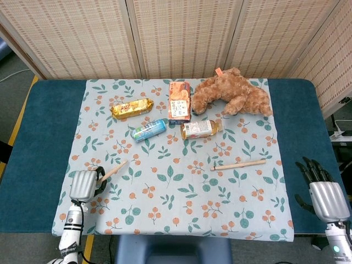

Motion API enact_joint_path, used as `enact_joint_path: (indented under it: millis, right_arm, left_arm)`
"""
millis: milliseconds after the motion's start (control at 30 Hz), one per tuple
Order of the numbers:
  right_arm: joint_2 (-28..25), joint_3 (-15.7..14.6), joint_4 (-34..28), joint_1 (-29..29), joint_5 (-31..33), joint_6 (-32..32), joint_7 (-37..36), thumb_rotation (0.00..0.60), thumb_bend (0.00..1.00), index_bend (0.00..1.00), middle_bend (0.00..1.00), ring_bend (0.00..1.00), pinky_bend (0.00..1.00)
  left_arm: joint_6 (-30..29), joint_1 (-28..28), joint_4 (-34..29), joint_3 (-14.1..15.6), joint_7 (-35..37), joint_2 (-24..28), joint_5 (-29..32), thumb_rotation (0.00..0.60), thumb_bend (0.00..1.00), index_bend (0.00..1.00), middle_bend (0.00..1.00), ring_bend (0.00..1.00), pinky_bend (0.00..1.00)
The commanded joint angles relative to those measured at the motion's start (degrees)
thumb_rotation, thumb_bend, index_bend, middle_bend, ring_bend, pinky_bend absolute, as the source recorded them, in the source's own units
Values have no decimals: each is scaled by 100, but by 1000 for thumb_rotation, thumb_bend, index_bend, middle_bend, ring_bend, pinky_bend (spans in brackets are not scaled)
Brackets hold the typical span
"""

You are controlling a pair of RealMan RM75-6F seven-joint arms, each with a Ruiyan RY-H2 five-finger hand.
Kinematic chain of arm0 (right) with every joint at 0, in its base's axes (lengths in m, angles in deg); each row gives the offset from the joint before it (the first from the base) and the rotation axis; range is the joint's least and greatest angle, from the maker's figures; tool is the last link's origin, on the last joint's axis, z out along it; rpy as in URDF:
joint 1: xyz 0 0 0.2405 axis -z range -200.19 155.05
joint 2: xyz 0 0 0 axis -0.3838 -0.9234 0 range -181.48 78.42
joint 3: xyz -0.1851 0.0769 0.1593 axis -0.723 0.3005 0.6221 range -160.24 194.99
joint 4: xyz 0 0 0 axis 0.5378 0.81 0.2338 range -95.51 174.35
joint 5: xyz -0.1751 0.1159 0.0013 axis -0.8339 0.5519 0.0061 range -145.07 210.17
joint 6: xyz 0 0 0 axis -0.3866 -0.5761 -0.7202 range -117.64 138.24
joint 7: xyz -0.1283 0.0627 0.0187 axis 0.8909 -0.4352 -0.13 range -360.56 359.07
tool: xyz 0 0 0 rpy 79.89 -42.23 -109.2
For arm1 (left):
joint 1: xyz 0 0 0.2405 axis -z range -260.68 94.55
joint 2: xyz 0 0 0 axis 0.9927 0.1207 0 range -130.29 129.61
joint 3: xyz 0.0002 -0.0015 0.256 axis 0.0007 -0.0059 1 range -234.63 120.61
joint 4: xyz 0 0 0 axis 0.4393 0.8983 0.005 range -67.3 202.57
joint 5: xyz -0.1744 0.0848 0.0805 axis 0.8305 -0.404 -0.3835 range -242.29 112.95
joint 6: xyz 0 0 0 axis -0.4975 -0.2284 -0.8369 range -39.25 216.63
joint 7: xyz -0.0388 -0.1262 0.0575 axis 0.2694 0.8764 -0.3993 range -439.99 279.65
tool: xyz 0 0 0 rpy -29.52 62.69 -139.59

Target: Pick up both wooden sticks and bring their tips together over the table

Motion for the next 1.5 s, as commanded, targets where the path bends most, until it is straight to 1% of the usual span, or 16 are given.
enact_joint_path:
  millis: [33, 100, 200, 333, 467, 533, 667, 767, 800, 900, 1000, 1200, 1300, 1500]
  right_arm:
    - [132, 98, 188, -164, 204, 275, -80, 600, 203, 177, 97, 92, 438]
    - [173, 111, 287, -285, 334, 542, -130, 600, 203, 181, 105, 117, 473]
    - [225, 101, 373, -390, 363, 728, -155, 600, 203, 183, 111, 143, 481]
    - [403, 126, 606, -501, 290, 781, -193, 600, 203, 208, 153, 197, 481]
    - [569, 167, 884, -720, 295, 1034, -167, 600, 203, 217, 167, 212, 482]
    - [664, 197, 1037, -829, 317, 1159, -156, 600, 203, 222, 167, 240, 508]
    - [1004, 299, 1556, -1109, 361, 1415, -153, 600, 203, 249, 182, 349, 628]
    - [1277, 374, 1962, -1302, 344, 1542, -248, 600, 203, 286, 217, 521, 763]
    - [1406, 402, 2164, -1393, 324, 1599, -298, 600, 203, 306, 234, 598, 830]
    - [1702, 438, 2648, -1647, 283, 1835, -416, 600, 203, 331, 251, 687, 926]
    - [1949, 445, 3049, -1913, 295, 2188, -522, 600, 203, 332, 251, 724, 958]
    - [2424, 358, 3723, -2367, 331, 2906, -666, 600, 203, 341, 256, 767, 989]
    - [2653, 313, 3975, -2505, 286, 3030, -720, 600, 204, 358, 268, 779, 996]
    - [3007, 263, 4355, -2655, 142, 2939, -874, 600, 205, 421, 311, 810, 1000]
  left_arm:
    - [-78, 39, -498, -216, 262, 510, -225, 600, 404, 683, 859, 979, 1000]
    - [-65, 84, -638, -319, 304, 764, -292, 600, 404, 684, 860, 980, 1000]
    - [-58, 115, -775, -428, 359, 1017, -329, 600, 404, 684, 861, 979, 1000]
    - [-33, 129, -972, -610, 565, 1240, -231, 600, 403, 685, 863, 980, 1000]
    - [25, 204, -1118, -811, 791, 1414, -176, 600, 403, 686, 864, 980, 1000]
    - [46, 250, -1158, -912, 875, 1484, -151, 600, 403, 686, 864, 980, 1000]
    - [47, 332, -1250, -1147, 1117, 1637, -105, 600, 403, 687, 864, 980, 1000]
    - [-31, 350, -1278, -1263, 1274, 1658, -88, 600, 404, 687, 864, 981, 1000]
    - [-46, 358, -1277, -1309, 1383, 1657, -70, 600, 404, 686, 864, 982, 1000]
    - [0, 381, -1303, -1411, 1664, 1703, 12, 600, 402, 686, 864, 983, 1000]
    - [-10, 393, -1349, -1449, 1796, 1756, -3, 600, 402, 687, 864, 983, 1000]
    - [-19, 451, -1371, -1449, 1779, 1791, -20, 600, 402, 686, 864, 983, 1000]
    - [3, 473, -1354, -1430, 1763, 1800, 0, 600, 402, 686, 864, 983, 1000]
    - [7, 471, -1344, -1359, 1753, 1802, 34, 600, 403, 686, 864, 983, 1000]
